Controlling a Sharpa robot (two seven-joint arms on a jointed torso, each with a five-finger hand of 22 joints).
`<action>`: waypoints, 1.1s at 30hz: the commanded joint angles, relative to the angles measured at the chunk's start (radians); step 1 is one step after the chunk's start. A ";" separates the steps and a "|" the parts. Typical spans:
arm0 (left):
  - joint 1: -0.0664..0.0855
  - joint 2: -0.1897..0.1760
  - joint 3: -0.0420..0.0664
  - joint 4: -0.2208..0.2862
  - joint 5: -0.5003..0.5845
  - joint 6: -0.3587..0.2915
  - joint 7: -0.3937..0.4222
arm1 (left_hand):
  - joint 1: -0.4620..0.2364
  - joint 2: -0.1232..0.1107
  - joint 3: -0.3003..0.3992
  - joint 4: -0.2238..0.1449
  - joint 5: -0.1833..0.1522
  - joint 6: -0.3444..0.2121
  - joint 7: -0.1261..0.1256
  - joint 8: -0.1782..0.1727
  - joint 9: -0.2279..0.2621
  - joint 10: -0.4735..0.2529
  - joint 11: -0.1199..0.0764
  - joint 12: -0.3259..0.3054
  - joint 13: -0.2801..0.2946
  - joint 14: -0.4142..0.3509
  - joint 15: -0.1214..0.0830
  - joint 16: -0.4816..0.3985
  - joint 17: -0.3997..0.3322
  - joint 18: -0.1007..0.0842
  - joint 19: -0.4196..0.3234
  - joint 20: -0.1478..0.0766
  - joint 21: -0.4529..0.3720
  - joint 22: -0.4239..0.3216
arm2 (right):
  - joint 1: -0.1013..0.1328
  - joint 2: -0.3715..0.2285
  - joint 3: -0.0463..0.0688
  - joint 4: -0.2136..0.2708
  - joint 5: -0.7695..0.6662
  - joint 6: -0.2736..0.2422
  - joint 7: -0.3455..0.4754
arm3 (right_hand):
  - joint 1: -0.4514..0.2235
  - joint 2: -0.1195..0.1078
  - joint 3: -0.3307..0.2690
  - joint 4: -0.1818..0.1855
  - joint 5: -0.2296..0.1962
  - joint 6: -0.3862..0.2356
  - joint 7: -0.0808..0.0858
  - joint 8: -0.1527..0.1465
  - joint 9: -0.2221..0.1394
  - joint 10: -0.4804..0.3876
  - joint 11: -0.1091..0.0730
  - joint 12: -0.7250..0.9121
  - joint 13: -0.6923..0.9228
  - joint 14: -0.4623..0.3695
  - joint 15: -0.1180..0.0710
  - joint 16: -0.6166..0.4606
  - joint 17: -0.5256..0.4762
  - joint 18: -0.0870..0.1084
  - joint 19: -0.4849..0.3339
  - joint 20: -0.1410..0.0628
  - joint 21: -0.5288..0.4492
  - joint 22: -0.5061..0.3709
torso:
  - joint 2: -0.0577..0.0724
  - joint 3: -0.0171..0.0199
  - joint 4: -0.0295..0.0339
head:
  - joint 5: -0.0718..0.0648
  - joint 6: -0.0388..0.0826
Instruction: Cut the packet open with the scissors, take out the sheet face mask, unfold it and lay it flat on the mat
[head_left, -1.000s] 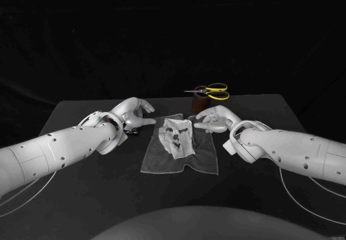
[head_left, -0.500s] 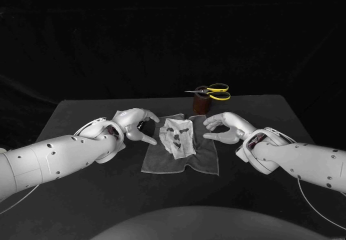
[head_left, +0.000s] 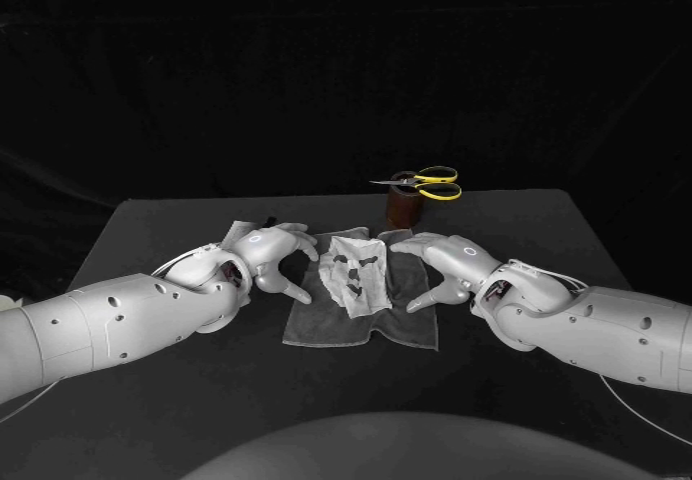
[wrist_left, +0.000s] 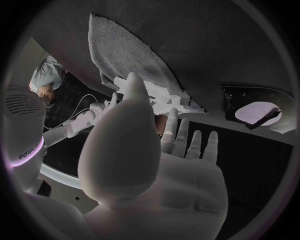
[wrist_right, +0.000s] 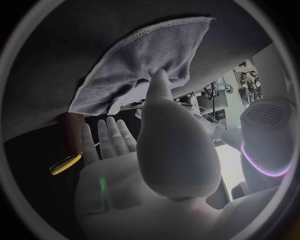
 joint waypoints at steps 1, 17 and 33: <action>-0.001 0.010 -0.002 -0.010 -0.037 0.020 0.000 | -0.010 -0.001 -0.002 0.001 0.003 0.001 -0.002 -0.005 0.001 0.007 -0.001 -0.020 -0.001 -0.005 -0.007 -0.028 -0.015 -0.005 -0.011 0.000 -0.010 -0.013 | -0.002 0.013 0.000 -0.017 -0.149 0.053 -0.081 | -0.011 -0.021 -0.017 0.000 0.003 -0.028 0.010 -0.007 -0.011 -0.048 -0.003 -0.008 -0.003 -0.038 -0.004 -0.017 -0.012 -0.025 -0.030 0.001 -0.007 -0.023 | 0.000 -0.0001 0.0015 | 0.000 0.000; -0.007 0.037 -0.010 -0.057 -0.052 0.068 0.010 | -0.014 0.000 0.001 0.001 0.004 0.004 -0.009 -0.008 0.002 0.015 -0.007 -0.053 -0.001 -0.008 -0.029 -0.065 -0.035 0.003 -0.014 -0.005 -0.015 -0.021 | -0.004 0.063 -0.001 -0.086 -0.159 0.103 -0.068 | -0.031 -0.024 -0.022 0.001 0.004 -0.043 0.011 -0.003 -0.017 -0.086 -0.012 -0.007 -0.003 -0.078 -0.012 -0.038 -0.027 -0.028 -0.075 0.000 -0.010 -0.057 | 0.000 0.0022 -0.0017 | 0.000 0.000; -0.021 0.058 -0.012 -0.100 -0.052 0.143 0.013 | -0.016 0.002 0.002 0.002 0.004 0.007 -0.003 -0.010 0.003 0.030 0.000 -0.070 0.000 -0.010 -0.029 -0.088 -0.046 0.011 -0.016 -0.011 -0.017 -0.026 | -0.005 0.074 -0.001 -0.113 -0.135 0.221 -0.066 | -0.064 -0.012 -0.009 0.001 0.003 0.037 0.033 0.024 0.012 -0.026 0.007 0.000 0.002 -0.048 0.002 -0.035 -0.022 -0.022 -0.079 -0.003 -0.006 -0.063 | -0.001 0.0024 -0.0009 | -0.005 0.000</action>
